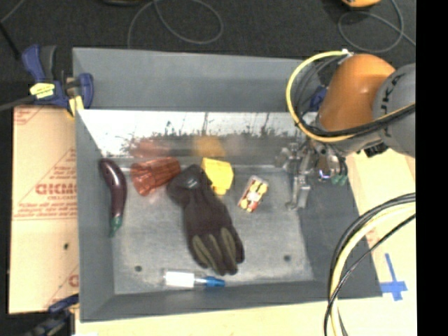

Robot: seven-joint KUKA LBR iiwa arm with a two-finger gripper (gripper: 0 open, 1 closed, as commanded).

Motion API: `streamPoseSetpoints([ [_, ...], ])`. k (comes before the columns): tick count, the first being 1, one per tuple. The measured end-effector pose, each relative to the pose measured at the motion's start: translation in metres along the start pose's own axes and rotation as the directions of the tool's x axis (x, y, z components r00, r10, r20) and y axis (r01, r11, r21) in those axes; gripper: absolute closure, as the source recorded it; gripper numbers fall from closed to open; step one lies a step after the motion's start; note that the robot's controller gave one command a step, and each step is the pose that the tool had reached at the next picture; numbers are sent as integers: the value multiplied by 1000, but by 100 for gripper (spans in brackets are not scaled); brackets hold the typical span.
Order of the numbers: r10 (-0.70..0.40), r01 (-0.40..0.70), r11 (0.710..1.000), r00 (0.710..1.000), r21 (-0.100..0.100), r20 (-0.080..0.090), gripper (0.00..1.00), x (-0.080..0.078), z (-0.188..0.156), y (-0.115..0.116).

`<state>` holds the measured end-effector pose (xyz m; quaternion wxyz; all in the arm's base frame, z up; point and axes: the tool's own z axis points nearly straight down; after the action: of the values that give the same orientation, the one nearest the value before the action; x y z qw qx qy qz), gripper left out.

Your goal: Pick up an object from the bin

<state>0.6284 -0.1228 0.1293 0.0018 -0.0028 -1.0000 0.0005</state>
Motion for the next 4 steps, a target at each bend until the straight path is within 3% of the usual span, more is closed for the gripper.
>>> streamPoseSetpoints([
  [1,-2,2,1000,1000,1,7,0,-2,-5,0],
  [3,53,-53,999,999,-1,7,0,-12,54,56],
  [4,130,-130,991,991,1,13,100,-7,55,71],
])
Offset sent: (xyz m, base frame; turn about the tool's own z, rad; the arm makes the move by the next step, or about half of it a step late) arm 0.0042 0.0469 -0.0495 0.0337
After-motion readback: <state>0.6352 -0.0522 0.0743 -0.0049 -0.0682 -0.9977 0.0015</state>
